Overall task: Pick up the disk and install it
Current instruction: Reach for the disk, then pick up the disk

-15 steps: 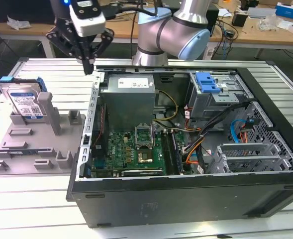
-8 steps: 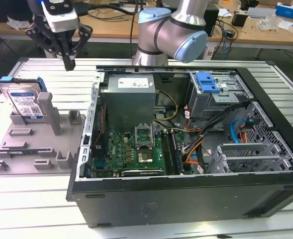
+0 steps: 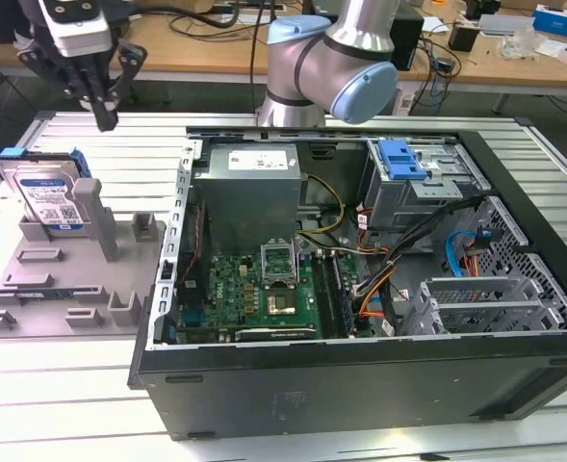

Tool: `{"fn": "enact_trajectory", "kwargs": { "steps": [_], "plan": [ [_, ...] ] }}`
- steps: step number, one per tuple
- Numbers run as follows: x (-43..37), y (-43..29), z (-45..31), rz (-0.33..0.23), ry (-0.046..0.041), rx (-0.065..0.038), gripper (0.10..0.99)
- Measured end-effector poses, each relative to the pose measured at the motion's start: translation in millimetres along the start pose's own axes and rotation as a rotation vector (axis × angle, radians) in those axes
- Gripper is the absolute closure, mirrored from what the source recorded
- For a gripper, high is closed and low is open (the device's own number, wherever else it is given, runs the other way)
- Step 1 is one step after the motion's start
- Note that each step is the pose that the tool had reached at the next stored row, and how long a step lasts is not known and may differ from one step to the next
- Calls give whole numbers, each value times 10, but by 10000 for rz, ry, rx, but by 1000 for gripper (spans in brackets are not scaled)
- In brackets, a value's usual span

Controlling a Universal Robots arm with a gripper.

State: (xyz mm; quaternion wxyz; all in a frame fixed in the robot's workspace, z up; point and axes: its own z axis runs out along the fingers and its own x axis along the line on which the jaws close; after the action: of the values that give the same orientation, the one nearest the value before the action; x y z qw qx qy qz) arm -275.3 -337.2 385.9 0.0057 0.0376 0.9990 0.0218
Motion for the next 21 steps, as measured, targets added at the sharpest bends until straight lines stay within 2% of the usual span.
{"fn": "enact_trajectory", "kwargs": {
  "steps": [1,8,11,14,21],
  "plan": [
    [40,8,2,-2,4,0,980],
    [512,130,29,3,79,6,980],
    [634,159,37,3,103,7,980],
    [725,182,41,4,126,9,980],
    [748,202,43,5,140,11,980]
  ]
}}
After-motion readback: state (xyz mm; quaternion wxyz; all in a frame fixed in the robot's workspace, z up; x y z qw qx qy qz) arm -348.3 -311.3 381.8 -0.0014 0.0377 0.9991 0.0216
